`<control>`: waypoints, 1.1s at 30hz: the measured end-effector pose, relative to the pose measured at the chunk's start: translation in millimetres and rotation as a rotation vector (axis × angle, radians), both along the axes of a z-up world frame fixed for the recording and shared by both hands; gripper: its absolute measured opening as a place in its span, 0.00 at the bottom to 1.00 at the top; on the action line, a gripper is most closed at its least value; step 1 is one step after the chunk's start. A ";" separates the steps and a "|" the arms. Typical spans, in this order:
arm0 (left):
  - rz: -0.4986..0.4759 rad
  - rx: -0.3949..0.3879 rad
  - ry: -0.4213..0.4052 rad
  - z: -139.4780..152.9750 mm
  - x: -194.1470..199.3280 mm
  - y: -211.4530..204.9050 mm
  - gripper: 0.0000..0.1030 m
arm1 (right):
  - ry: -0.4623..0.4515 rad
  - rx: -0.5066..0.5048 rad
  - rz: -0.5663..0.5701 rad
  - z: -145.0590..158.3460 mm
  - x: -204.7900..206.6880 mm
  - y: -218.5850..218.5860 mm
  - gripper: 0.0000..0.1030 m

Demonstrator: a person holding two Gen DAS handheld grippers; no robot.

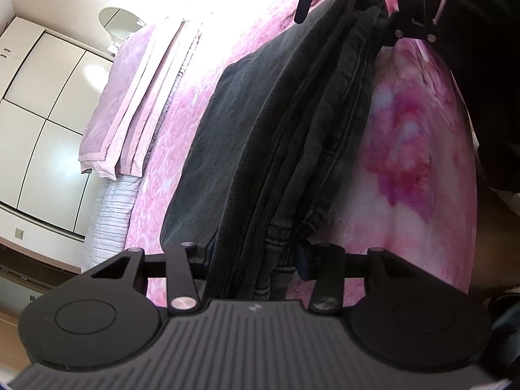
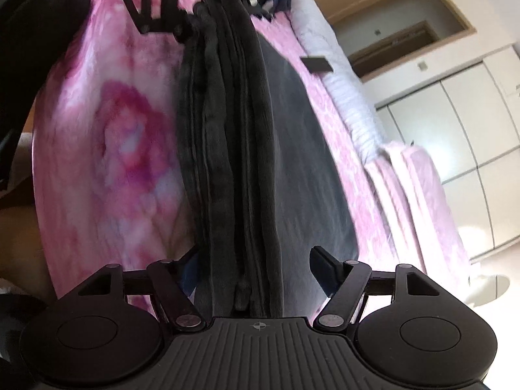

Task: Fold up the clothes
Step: 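Lift the jeans bundle with both grippers and carry it toward the headboard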

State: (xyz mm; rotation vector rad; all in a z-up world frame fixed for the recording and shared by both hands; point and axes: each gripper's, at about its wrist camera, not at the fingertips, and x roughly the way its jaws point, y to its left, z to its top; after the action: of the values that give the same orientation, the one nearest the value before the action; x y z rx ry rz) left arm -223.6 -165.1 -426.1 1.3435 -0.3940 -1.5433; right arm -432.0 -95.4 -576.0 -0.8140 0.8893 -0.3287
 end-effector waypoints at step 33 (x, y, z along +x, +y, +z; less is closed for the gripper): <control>-0.053 0.240 0.050 60.3 26.8 -22.0 0.32 | 0.009 0.285 0.056 91.0 -8.1 -44.7 0.23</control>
State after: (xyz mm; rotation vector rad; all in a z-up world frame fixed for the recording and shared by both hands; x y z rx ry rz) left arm -196.8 -187.2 -365.8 1.4839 -0.2200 -1.7065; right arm -440.1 -140.1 -485.0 -0.5758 0.8961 -0.1449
